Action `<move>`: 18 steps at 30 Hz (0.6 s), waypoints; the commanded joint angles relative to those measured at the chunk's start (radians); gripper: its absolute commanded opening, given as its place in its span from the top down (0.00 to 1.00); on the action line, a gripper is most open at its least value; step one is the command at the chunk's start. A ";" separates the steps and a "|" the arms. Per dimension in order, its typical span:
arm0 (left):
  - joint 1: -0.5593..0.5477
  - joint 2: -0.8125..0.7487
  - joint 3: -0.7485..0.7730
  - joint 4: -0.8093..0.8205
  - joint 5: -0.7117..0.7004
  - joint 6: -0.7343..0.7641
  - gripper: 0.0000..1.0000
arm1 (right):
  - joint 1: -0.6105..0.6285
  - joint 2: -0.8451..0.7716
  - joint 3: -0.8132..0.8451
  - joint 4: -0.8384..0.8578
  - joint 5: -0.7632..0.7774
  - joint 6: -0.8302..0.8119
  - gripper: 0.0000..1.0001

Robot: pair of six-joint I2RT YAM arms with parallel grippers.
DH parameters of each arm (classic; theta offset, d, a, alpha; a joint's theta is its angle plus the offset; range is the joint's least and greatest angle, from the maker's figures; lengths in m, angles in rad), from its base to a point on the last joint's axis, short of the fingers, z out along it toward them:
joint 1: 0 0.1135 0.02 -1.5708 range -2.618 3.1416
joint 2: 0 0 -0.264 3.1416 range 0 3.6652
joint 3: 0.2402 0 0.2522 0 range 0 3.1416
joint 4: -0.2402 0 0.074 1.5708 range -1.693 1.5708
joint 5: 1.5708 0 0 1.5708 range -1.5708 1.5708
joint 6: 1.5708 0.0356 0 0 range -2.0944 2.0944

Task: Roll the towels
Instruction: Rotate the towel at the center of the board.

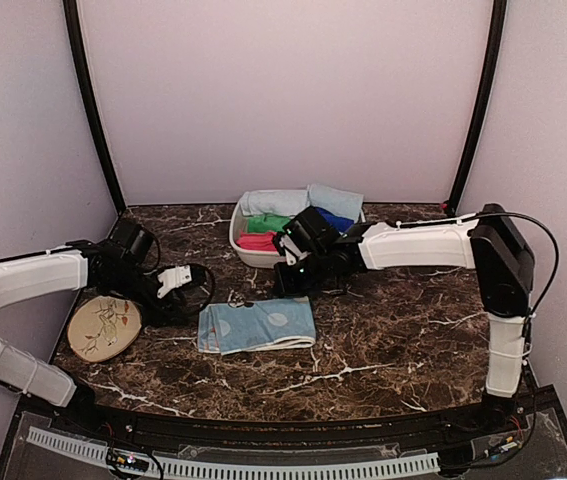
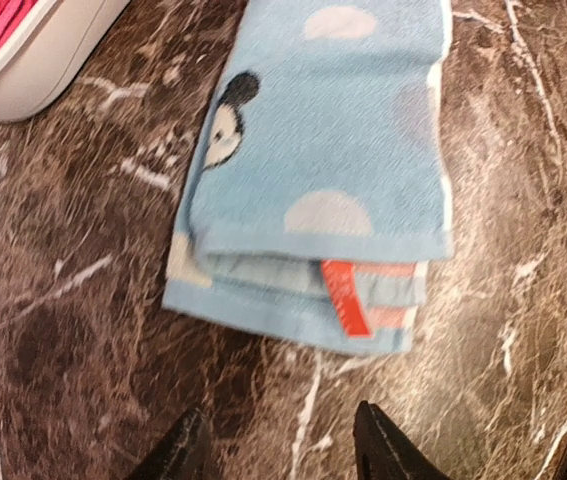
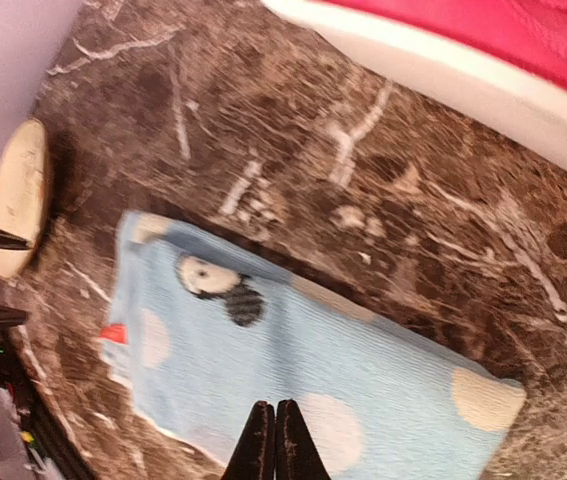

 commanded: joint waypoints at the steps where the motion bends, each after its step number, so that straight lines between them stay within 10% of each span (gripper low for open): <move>1: -0.122 0.070 0.067 0.044 0.031 -0.068 0.49 | -0.010 0.031 -0.111 -0.024 0.103 -0.119 1.00; 18: -0.301 0.354 0.128 0.096 -0.270 -0.014 0.71 | -0.005 -0.093 -0.424 0.161 0.113 0.038 1.00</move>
